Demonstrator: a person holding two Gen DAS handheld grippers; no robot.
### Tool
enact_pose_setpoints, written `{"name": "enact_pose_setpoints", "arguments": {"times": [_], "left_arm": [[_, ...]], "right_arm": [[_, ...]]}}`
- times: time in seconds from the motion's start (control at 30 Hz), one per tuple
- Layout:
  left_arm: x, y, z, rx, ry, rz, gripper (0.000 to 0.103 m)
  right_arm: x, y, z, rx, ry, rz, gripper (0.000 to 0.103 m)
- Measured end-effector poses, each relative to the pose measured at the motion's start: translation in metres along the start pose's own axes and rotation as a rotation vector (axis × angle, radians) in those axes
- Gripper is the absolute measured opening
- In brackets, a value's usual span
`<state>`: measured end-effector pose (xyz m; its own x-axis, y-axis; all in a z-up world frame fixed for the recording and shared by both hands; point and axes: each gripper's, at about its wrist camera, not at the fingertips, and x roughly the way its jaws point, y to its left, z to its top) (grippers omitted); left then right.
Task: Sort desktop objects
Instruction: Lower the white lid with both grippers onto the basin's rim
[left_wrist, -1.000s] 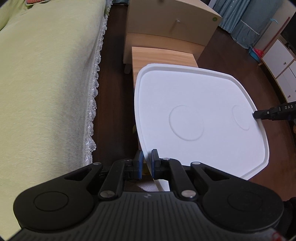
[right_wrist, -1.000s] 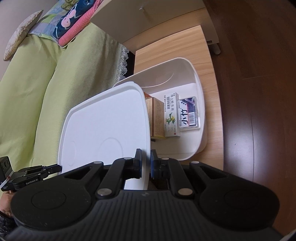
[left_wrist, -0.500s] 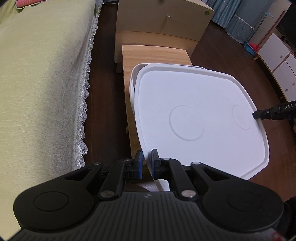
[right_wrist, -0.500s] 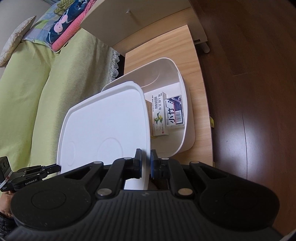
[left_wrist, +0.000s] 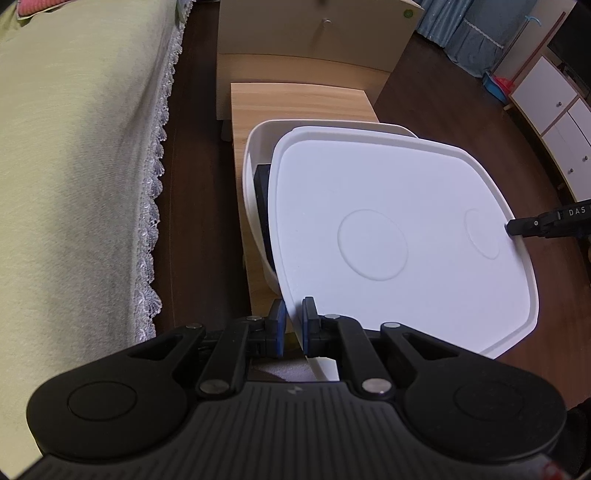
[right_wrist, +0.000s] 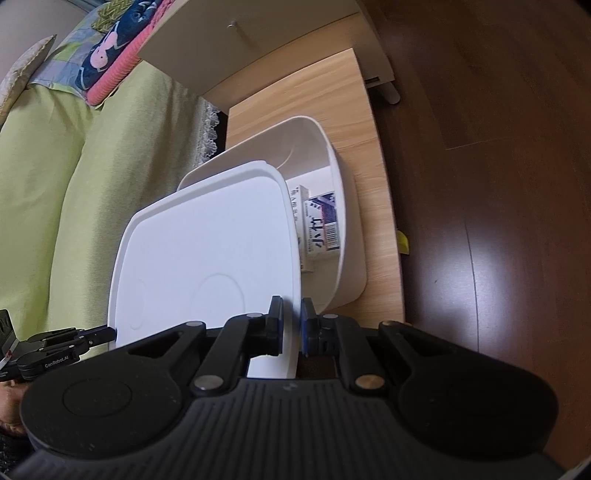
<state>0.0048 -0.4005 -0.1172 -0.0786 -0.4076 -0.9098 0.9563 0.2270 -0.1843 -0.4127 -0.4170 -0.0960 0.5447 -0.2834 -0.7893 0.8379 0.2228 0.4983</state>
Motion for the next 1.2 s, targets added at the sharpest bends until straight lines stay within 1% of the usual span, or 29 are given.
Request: {"name": "enact_pose_setpoints", "arguments": {"times": [0.27, 0.63, 0.93, 1.2], "left_arm": [[0.011, -0.008, 0.007, 0.015, 0.002, -0.025, 0.007], [0.029, -0.029, 0.009, 0.041, 0.044, -0.046, 0.007], [0.026, -0.035, -0.003, 0.017, 0.065, -0.042, 0.007], [0.015, -0.037, -0.02, -0.007, 0.081, -0.015, 0.007]], "right_arm": [[-0.005, -0.013, 0.003, 0.009, -0.008, -0.031, 0.01], [-0.013, -0.034, -0.001, 0.031, 0.0, -0.067, 0.01], [-0.017, -0.039, -0.003, 0.021, 0.026, -0.062, 0.01], [-0.012, -0.038, -0.012, 0.011, 0.059, -0.037, 0.01]]}}
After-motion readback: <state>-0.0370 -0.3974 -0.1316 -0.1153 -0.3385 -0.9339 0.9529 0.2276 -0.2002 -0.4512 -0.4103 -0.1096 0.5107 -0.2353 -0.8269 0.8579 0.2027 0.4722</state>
